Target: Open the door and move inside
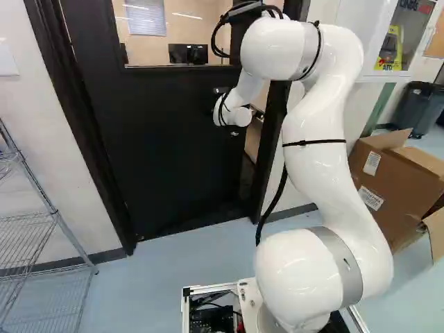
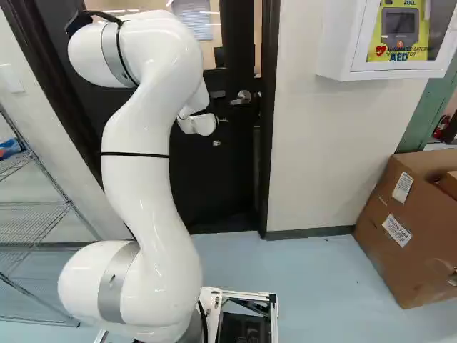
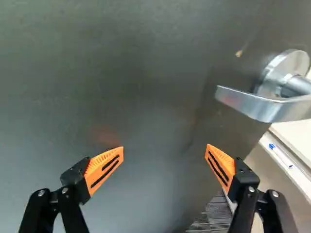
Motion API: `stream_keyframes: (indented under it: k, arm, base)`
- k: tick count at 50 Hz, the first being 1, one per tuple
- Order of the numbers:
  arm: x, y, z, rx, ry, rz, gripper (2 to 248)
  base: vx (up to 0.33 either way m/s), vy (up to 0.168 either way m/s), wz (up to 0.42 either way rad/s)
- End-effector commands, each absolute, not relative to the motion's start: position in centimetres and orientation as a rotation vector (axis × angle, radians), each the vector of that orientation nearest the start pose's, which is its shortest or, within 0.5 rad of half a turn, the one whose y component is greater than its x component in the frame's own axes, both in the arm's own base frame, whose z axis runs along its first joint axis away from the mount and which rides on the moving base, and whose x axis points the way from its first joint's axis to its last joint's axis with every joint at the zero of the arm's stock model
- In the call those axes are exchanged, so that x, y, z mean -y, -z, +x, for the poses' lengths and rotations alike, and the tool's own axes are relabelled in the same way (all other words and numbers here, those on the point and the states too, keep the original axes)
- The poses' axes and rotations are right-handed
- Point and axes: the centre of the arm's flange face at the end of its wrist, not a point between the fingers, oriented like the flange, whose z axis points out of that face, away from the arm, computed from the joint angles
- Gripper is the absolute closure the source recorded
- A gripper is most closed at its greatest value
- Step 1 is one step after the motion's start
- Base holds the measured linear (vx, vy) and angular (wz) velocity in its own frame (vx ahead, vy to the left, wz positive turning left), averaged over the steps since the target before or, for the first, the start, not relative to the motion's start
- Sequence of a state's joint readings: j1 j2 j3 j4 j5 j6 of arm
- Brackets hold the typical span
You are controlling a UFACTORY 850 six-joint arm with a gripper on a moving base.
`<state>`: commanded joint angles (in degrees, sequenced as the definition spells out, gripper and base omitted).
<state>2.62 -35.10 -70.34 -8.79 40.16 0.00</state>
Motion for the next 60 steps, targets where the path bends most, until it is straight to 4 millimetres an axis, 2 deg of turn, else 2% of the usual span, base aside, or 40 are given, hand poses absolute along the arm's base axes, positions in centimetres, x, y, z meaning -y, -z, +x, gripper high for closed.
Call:
stream_keyframes:
  k: [12, 46, 51, 60]
  arm:
    - [-5.9, -39.3, 69.7, 0.412, 1.879, -2.425, 3]
    - [-9.4, -37.8, 75.9, 0.460, 1.943, -2.339, 3]
    - [-9.5, -37.8, 76.2, 0.462, 1.946, -2.336, 3]
    - [-9.3, -38.0, 75.0, 0.461, 1.931, -2.348, 3]
  base:
    - [0.000, 0.000, 0.000]
    - [0.000, 0.000, 0.000]
    - [0.000, 0.000, 0.000]
    - [0.000, 0.000, 0.000]
